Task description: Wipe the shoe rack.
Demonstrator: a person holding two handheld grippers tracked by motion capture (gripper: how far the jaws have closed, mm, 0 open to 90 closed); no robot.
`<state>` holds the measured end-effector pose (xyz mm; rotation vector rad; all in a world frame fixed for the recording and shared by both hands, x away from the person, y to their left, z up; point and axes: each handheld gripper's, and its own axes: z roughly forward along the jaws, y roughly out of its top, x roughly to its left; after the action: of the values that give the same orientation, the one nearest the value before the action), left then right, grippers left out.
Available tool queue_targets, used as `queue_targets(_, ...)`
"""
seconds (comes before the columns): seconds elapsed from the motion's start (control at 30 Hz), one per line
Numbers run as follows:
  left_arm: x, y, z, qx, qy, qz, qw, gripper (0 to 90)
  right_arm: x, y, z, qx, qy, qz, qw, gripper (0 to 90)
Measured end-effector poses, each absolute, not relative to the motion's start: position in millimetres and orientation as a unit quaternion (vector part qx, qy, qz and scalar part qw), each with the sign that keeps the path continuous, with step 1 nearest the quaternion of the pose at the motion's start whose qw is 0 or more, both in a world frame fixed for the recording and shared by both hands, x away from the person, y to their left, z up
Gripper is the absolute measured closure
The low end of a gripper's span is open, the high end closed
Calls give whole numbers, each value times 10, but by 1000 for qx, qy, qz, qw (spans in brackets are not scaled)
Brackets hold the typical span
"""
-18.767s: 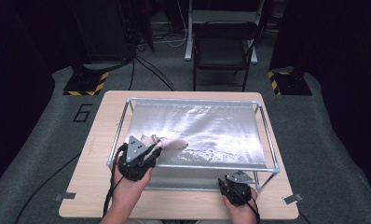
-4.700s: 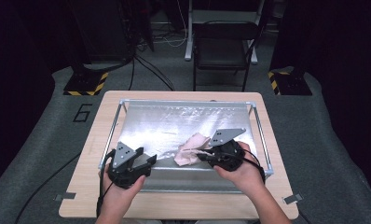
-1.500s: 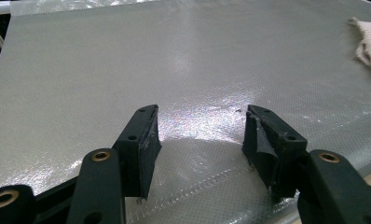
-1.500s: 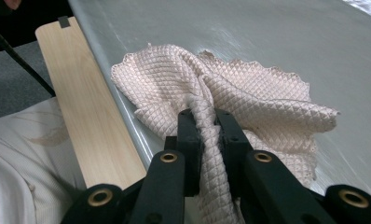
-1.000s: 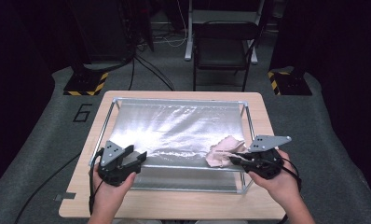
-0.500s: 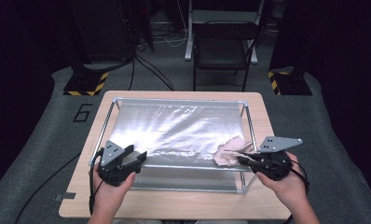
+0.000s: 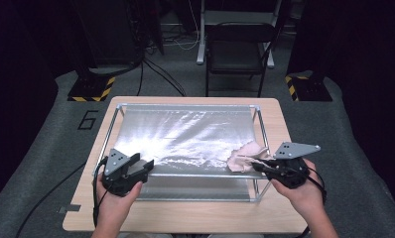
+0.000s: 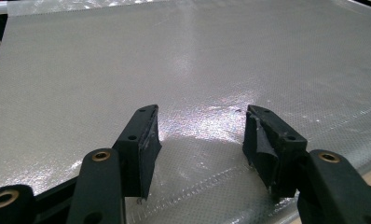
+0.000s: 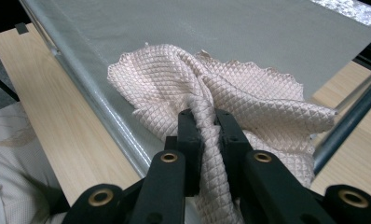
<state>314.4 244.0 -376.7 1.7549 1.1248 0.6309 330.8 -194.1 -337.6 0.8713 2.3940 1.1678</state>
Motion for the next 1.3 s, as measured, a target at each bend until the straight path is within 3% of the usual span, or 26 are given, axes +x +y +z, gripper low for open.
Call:
queue_targets(0.73, 3145, 2432, -3764, 713, 459, 258, 463, 449, 3193, -2277, -3240, 341, 816, 424, 195, 830)
queue_targets(1.3, 3145, 2431, -3764, 713, 458, 259, 462, 449, 3198, -2542, -3438, 382, 798, 421, 200, 833)
